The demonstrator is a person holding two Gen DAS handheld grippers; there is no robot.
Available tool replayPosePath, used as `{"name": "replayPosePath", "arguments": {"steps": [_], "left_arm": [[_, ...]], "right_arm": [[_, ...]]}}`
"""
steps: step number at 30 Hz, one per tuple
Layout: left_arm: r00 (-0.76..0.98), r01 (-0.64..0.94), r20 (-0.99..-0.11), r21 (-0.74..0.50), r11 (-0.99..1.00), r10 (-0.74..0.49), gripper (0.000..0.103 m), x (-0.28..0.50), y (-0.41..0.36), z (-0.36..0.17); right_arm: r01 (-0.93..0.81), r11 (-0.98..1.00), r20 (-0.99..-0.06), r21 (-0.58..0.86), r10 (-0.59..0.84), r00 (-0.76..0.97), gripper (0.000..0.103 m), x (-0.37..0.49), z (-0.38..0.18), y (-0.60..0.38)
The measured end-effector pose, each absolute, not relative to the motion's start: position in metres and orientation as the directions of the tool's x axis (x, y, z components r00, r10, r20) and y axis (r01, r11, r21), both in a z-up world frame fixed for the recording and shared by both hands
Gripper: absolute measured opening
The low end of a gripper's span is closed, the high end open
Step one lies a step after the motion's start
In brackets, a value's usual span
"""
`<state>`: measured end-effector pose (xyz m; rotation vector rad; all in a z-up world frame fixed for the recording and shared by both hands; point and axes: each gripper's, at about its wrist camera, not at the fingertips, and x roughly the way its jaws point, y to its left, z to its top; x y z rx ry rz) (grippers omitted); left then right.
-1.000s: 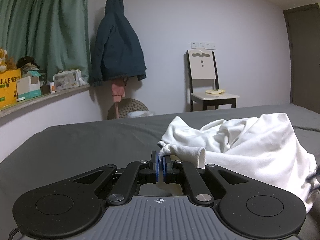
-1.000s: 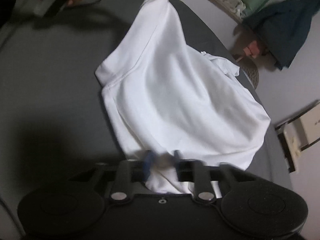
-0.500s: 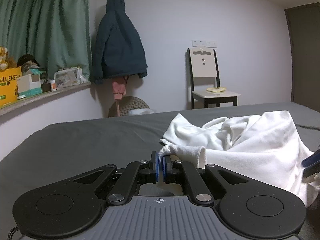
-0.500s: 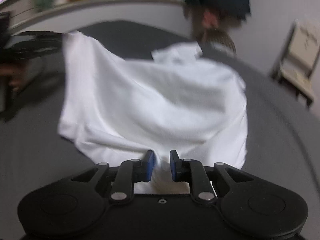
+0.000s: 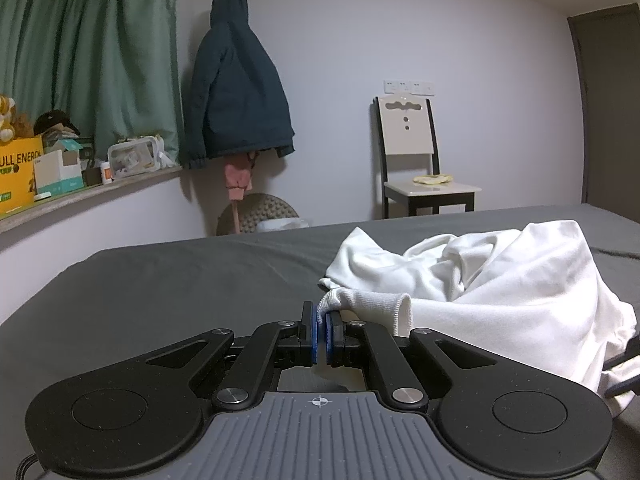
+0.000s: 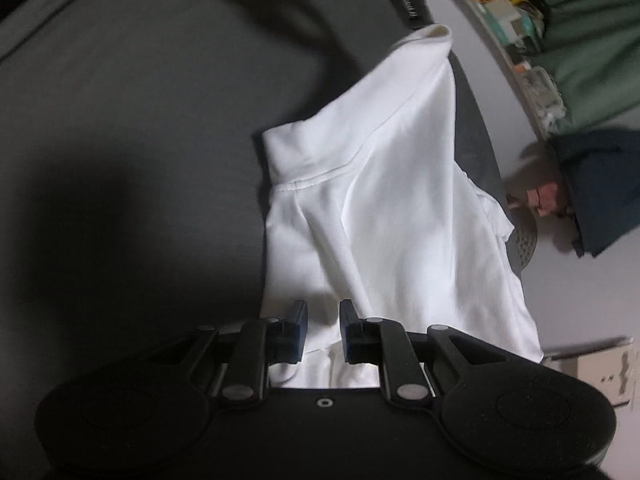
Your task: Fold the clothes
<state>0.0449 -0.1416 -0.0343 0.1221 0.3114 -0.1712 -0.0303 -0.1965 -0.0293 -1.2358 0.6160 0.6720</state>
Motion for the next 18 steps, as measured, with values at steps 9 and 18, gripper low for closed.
{"name": "replayPosePath", "arguments": {"steps": [9, 18], "left_arm": [[0.937, 0.187, -0.315, 0.090, 0.978, -0.150, 0.004, 0.045, -0.140, -0.034], [0.939, 0.190, -0.310, 0.094, 0.977, -0.152, 0.004, 0.045, -0.141, -0.033]], "right_arm": [[-0.796, 0.313, -0.802, -0.519, 0.145, 0.580, 0.006, -0.004, -0.027, -0.210], [-0.778, 0.342, -0.763, -0.527, 0.212, 0.610, 0.003, -0.050, 0.004, -0.227]]}}
